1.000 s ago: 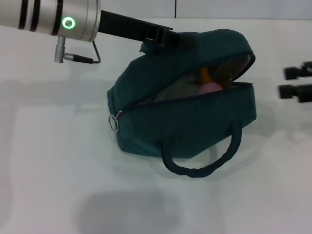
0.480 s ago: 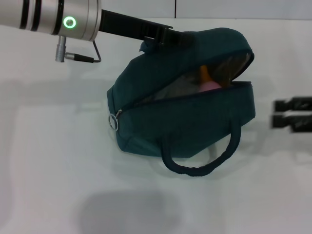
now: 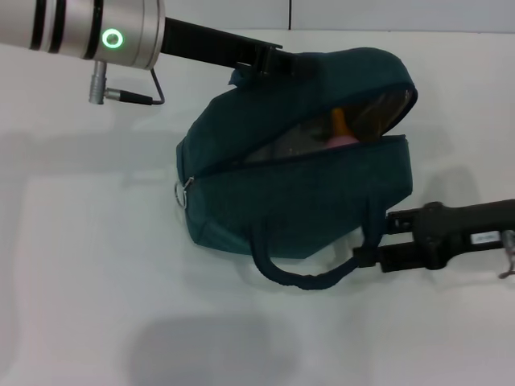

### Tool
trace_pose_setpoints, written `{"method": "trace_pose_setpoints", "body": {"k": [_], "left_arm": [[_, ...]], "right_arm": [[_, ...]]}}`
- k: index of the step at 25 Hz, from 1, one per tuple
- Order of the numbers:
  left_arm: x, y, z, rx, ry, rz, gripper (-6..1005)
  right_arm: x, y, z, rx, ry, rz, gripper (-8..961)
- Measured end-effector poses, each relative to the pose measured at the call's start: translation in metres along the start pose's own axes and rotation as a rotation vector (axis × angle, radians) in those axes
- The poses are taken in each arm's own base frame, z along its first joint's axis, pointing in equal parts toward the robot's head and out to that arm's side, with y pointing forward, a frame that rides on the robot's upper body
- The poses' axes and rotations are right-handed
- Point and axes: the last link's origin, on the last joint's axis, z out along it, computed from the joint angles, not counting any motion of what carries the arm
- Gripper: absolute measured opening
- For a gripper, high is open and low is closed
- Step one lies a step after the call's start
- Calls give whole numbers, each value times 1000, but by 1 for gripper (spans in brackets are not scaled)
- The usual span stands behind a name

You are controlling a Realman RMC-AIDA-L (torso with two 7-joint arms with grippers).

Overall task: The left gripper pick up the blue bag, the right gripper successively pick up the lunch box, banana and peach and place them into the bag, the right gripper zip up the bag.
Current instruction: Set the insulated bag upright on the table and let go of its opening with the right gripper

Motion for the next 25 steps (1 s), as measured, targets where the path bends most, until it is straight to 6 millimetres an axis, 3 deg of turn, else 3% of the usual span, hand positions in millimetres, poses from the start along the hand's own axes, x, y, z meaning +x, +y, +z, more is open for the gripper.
{"method": "trace_pose_setpoints", "body": {"k": [9, 17, 25], "left_arm": [[-4, -2, -2, 2, 1, -9, 64], [-4, -1, -2, -2, 6, -7, 64], [-8, -2, -3, -2, 1, -17, 64]], "right_arm": [[-10, 5, 4, -47, -32, -11, 641], [-6, -5, 21, 4, -42, 22, 584], [-1, -13, 6, 78, -146, 46, 404]]}}
